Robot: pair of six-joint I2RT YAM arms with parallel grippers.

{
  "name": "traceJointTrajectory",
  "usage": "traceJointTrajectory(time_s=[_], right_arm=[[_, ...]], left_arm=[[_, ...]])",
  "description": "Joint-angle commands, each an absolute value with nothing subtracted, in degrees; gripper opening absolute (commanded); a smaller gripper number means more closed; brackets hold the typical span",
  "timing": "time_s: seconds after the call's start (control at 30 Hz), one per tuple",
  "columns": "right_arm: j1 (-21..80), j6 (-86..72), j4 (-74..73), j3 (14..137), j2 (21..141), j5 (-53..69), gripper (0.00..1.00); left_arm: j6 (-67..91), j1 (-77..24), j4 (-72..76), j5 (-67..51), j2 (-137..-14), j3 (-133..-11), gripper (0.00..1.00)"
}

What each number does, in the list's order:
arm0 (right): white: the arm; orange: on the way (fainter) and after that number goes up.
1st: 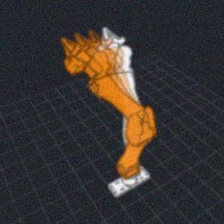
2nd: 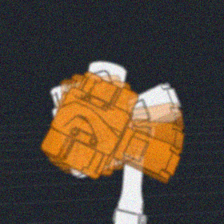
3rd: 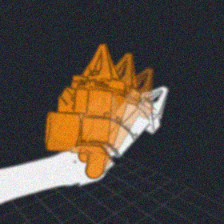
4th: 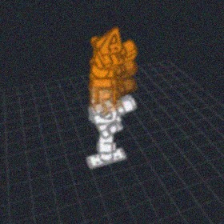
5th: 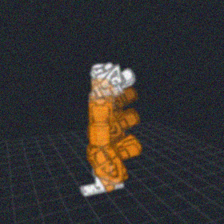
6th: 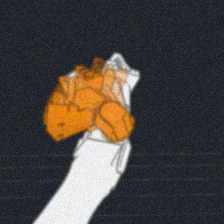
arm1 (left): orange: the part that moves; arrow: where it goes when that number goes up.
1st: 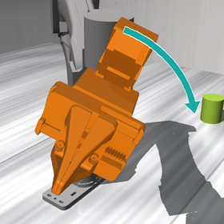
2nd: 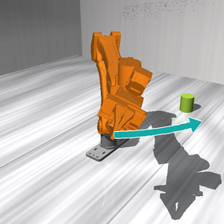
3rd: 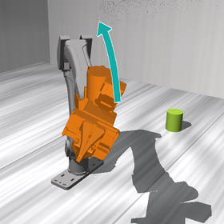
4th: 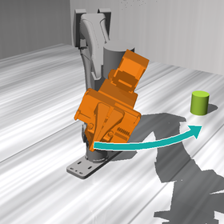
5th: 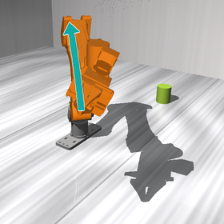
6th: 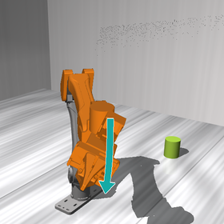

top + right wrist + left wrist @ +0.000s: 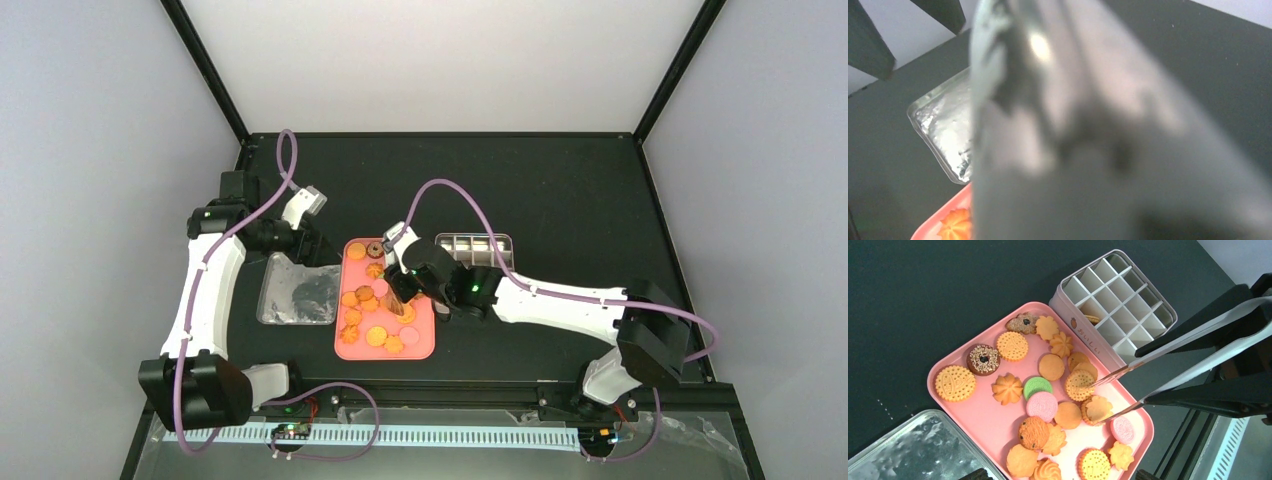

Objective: Pack the cookies
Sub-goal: Pick up the fake cookies from the plate.

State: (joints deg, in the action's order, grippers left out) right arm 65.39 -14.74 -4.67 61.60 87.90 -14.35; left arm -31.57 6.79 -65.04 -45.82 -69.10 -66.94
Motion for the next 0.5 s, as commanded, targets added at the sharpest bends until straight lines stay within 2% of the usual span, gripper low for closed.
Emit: traceJointTrajectory(time_s=[0.0, 0.17, 0.33, 0.47], right_arm=[[65.5, -15.7, -1.84, 60.12, 88.37, -15.75, 0.44], [65.55, -16.33, -1.29, 58.69, 88.42, -15.19, 0.4], [65.56, -17.3, -0.97, 57.79, 88.12, -14.02, 0.26], [65.57, -17.49, -1.29, 58.07, 87.66, -13.06, 0.23]], left_arm=[[-32.92, 7.23, -65.72, -46.02, -68.13, -67.15, 0.77], [-32.81, 7.26, -65.72, -45.97, -67.97, -67.1, 0.77], [-32.46, 7.22, -65.66, -46.15, -68.0, -67.06, 0.77], [-32.02, 7.28, -65.7, -46.49, -68.08, -67.31, 0.77]])
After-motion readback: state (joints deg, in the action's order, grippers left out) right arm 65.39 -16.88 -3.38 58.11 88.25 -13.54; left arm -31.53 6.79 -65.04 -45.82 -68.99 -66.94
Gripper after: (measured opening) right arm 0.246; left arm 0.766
